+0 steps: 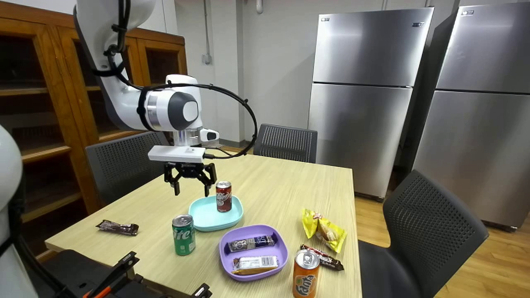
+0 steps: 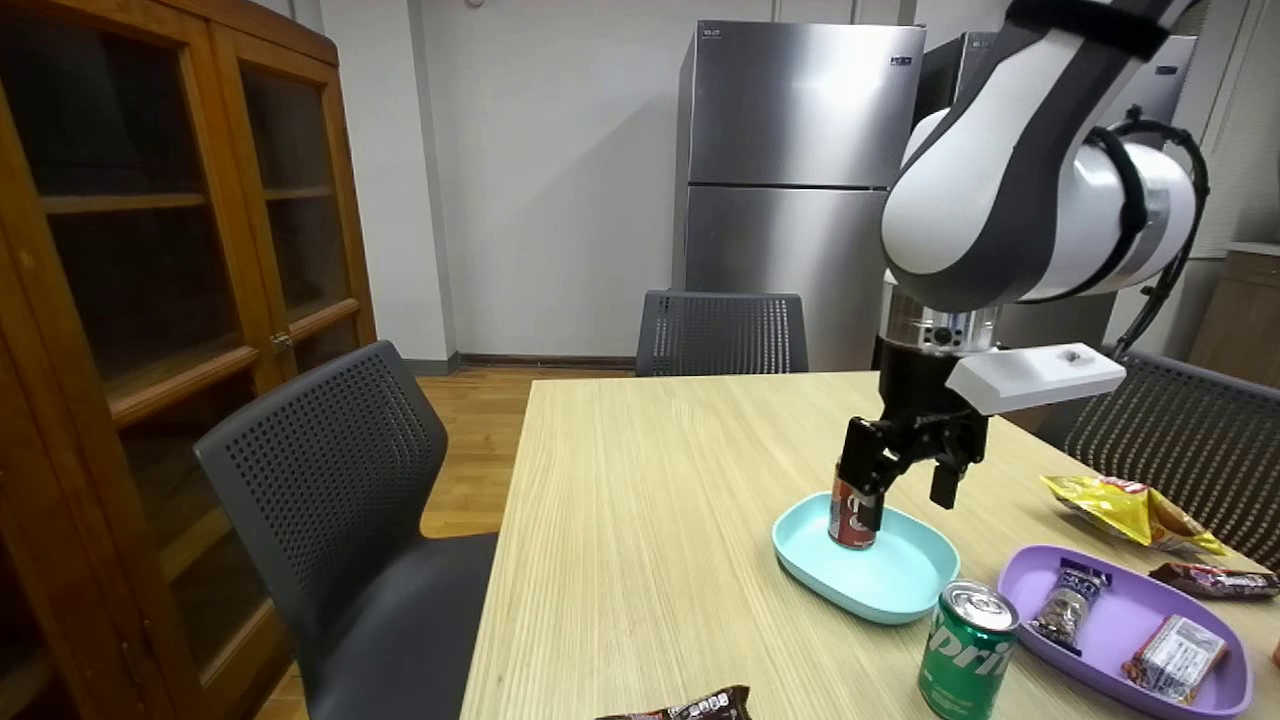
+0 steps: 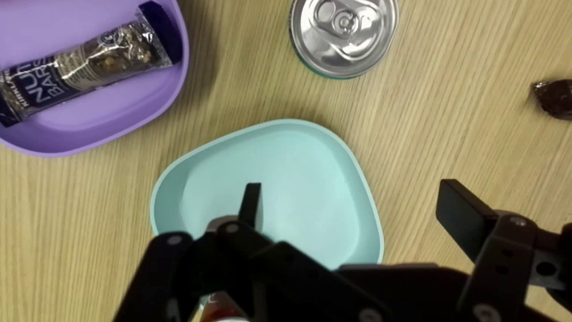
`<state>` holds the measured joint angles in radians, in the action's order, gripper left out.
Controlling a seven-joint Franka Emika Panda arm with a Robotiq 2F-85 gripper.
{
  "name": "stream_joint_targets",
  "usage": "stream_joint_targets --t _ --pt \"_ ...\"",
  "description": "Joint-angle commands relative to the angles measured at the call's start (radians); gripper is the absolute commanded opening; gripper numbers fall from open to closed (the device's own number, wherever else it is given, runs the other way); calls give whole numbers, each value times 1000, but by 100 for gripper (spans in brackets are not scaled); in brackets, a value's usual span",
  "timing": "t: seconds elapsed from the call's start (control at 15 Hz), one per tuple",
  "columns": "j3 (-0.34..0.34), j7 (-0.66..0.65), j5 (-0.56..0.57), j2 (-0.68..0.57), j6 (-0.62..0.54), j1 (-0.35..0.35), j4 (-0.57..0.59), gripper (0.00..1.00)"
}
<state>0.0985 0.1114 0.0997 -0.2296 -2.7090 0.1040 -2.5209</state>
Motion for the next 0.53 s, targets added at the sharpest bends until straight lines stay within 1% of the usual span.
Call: stream_joint_targets --t 0.0,0.33,0.47 --pt "-13 -35 24 67 -53 4 -98 100" --pt "-37 -66 29 93 -92 3 -177 100" --pt "-29 -49 2 92 -115 -6 -200 100"
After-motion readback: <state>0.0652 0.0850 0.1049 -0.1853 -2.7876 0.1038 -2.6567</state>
